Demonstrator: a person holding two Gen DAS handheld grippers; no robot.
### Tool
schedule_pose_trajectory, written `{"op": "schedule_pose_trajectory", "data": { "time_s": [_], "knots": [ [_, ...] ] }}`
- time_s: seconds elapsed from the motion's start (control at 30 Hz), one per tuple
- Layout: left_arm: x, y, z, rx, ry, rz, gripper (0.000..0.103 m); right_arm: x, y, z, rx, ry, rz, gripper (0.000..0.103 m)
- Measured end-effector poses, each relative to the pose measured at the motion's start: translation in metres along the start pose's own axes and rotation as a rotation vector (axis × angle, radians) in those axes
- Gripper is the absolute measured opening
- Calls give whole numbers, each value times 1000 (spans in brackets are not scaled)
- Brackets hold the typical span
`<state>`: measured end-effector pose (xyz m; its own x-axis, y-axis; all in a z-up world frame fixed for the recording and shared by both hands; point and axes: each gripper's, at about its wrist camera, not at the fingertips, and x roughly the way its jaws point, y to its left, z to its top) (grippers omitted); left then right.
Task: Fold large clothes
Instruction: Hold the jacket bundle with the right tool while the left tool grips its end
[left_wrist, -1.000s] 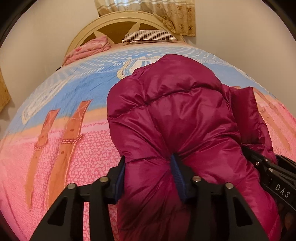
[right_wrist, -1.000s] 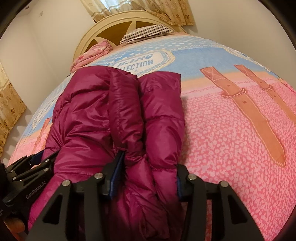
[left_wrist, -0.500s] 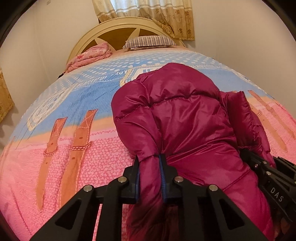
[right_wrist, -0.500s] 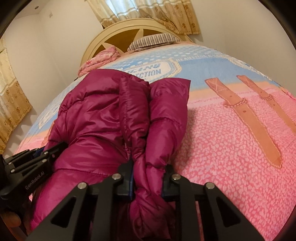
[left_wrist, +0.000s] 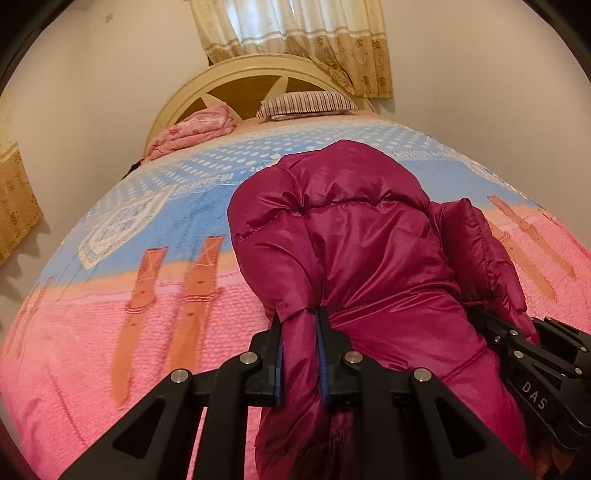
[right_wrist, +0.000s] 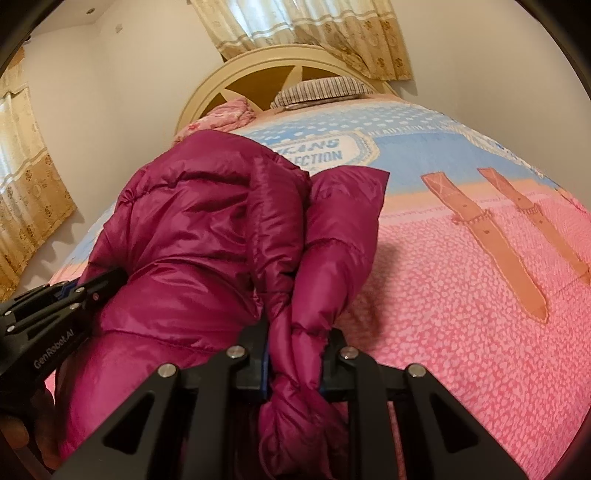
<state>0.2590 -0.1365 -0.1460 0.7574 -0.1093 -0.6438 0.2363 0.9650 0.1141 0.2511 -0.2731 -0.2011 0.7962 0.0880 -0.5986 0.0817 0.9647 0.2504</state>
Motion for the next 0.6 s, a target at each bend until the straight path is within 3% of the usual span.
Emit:
{"op": "schedule_pose_trajectory", "data": {
  "time_s": [0.4,0.6],
  "knots": [
    [-36,75,-18,-107,-21,81,14,-6,69,8,-106,-23,79,20],
    [-53,118,-28,-155,-35,156,14,2,109,11,-174,-23,131,20]
  ]
}}
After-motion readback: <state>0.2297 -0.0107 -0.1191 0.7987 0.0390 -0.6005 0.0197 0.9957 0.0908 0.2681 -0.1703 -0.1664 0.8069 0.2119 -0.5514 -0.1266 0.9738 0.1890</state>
